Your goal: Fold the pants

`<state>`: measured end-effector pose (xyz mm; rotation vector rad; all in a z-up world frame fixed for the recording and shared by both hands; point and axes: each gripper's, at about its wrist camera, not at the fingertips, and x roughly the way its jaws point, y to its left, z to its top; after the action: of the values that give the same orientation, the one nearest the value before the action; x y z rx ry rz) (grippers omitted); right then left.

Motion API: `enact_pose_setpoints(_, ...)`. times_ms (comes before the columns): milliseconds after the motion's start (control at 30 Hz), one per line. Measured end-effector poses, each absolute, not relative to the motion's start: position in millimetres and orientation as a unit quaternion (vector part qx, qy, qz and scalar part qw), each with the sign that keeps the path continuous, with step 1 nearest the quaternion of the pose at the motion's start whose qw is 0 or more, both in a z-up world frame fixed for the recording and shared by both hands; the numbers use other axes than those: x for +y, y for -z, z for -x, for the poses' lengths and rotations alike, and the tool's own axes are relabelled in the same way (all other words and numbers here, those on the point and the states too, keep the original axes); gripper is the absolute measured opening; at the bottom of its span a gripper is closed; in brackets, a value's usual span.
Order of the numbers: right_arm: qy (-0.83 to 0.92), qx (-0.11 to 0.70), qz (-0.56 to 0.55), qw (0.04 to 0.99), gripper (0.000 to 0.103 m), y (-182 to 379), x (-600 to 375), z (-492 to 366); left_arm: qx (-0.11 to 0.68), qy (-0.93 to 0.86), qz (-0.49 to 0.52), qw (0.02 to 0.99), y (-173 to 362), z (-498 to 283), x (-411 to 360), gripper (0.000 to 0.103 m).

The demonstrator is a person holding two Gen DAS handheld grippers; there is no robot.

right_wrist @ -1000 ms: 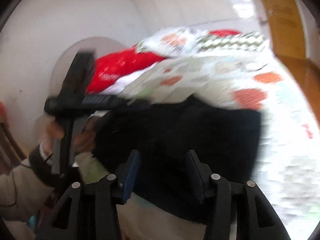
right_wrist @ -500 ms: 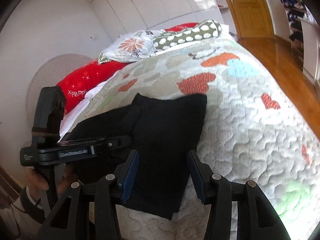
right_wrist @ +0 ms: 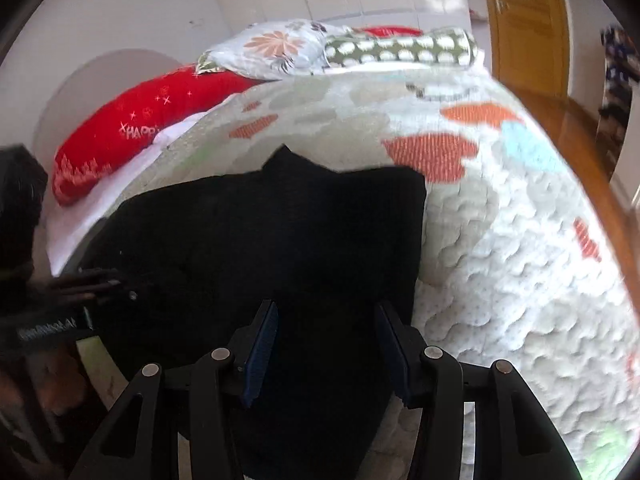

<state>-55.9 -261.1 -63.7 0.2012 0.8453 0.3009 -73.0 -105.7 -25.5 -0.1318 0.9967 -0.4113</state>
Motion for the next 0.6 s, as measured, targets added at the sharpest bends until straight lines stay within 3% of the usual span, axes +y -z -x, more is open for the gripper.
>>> enact_pose_setpoints(233,-0.143,0.380,-0.085,0.910,0.049,37,-262,47,0.441,0.170,0.069,0.879,6,77,-103,0.029)
enact_pose_setpoints(467,-0.121,0.427,-0.052,0.895,0.049,75,-253,11,0.472,0.145,0.056,0.868,33,59,-128,0.029)
enact_pose_setpoints(600,-0.129,0.421,-0.056,0.896,0.048,63,-259,21,0.467,0.132,0.050,0.873,34,64,-131,0.029)
